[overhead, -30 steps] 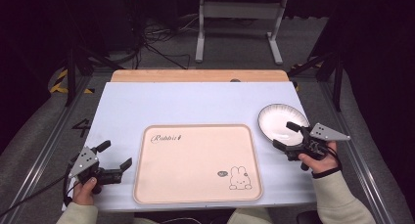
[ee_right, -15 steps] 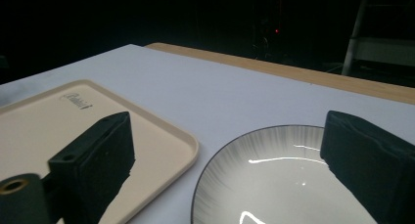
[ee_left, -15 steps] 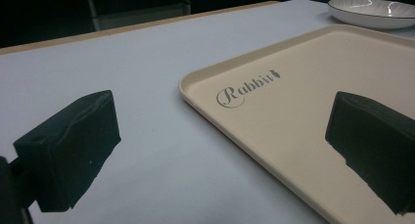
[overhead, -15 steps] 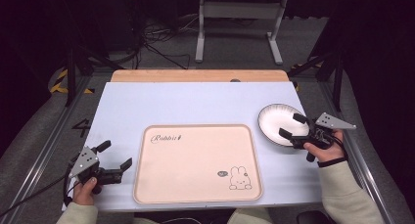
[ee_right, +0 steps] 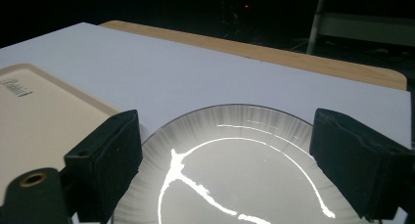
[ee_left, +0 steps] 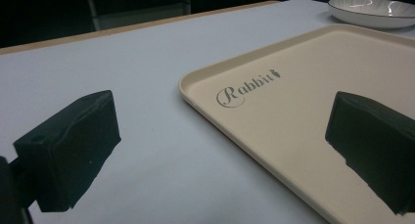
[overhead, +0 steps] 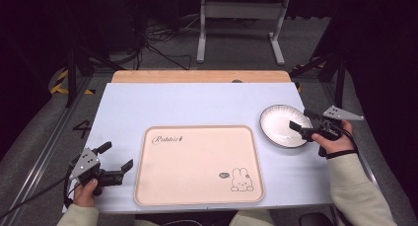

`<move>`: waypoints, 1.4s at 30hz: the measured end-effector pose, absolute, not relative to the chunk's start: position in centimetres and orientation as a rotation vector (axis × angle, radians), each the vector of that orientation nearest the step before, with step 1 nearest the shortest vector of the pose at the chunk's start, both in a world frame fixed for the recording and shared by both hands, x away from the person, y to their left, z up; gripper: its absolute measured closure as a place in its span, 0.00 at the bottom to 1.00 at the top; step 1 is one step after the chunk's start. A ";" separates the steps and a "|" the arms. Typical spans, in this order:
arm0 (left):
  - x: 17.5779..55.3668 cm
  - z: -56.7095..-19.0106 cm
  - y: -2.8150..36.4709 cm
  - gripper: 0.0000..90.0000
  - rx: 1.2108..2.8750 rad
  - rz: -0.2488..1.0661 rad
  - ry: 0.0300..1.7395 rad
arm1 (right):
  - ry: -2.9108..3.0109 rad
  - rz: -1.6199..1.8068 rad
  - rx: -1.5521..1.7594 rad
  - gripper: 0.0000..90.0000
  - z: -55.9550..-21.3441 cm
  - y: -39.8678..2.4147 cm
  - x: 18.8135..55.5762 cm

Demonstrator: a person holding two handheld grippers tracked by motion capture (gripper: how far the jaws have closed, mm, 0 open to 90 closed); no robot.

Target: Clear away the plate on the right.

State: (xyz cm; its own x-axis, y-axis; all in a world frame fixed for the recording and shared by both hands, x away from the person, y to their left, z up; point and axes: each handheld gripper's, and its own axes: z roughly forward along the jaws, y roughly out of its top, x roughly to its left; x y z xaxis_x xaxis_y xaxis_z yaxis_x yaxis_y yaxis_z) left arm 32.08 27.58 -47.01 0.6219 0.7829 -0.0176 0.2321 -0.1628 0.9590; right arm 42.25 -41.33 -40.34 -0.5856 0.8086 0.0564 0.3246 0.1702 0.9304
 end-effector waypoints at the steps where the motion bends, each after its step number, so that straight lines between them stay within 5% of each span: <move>1: 32.1 -47.0 27.6 0.00 1.708 0.603 0.838 | 2.001 1.399 1.080 0.17 -40.4 -41.6 42.4; 42: 32.1 -47.0 27.5 0.00 1.710 0.603 0.837 | 1.995 1.232 1.648 0.43 -44.0 -46.5 46.3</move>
State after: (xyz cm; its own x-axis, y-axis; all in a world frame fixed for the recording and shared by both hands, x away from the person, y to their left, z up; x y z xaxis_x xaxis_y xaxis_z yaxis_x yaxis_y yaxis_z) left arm 32.10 27.54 -47.01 0.6229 0.7822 -0.0156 0.2320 -0.1657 0.9585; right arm 46.30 -46.49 -44.01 -0.3132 0.9025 0.2957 0.6687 -0.0115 0.7434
